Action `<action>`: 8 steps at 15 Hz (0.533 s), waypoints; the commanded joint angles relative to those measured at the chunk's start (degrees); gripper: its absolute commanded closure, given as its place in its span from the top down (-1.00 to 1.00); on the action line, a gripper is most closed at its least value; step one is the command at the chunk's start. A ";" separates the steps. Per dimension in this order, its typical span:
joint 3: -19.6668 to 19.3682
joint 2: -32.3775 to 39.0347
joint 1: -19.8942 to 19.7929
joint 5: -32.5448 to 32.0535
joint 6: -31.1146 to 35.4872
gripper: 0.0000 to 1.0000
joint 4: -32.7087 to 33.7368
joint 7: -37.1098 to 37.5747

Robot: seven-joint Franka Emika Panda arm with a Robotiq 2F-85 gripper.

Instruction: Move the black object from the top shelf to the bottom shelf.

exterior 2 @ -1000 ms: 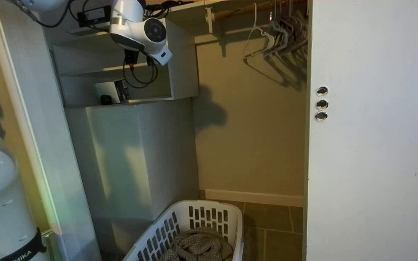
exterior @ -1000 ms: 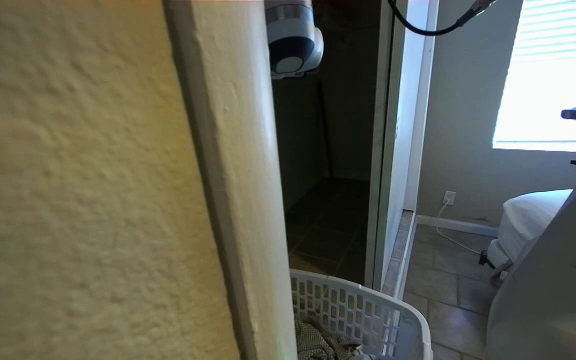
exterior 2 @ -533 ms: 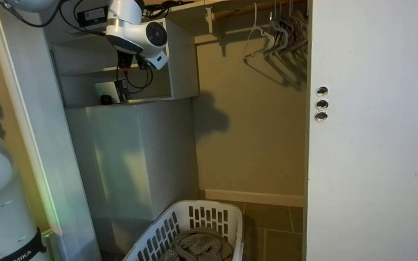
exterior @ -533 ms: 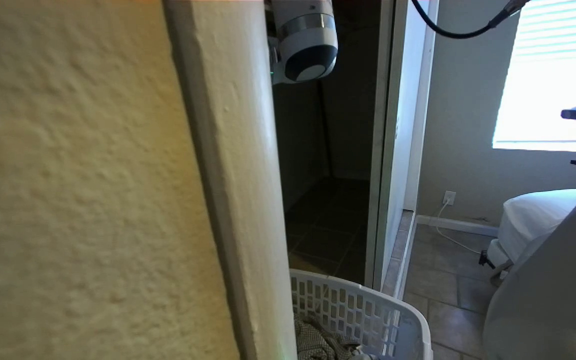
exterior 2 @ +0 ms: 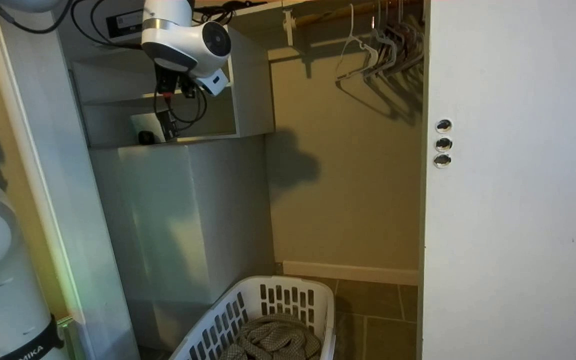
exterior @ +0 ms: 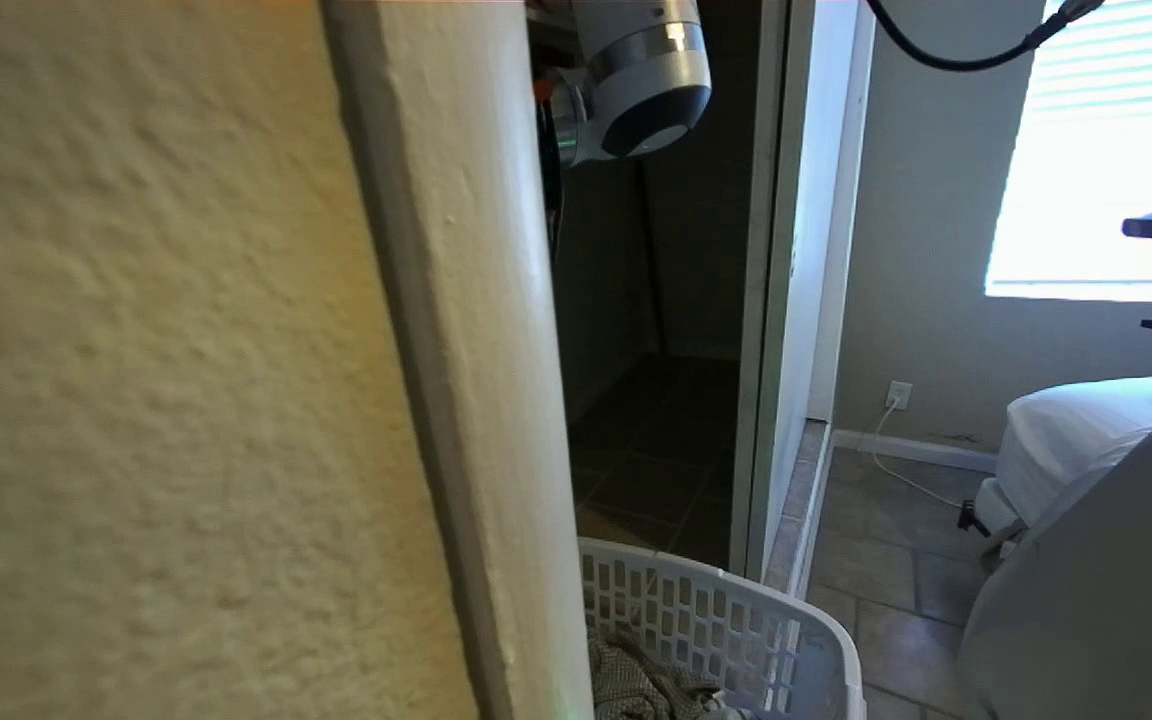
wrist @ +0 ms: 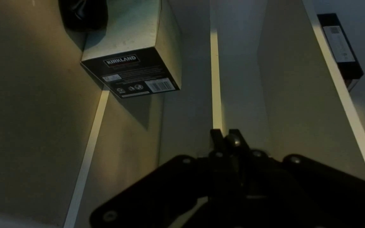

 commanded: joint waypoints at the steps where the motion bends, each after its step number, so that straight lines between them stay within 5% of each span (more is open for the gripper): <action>1: 0.21 -0.41 -1.02 -3.80 -2.53 -0.96 -1.37 2.99; 8: 1.47 2.46 -0.89 -9.41 -1.78 -0.96 -0.85 9.57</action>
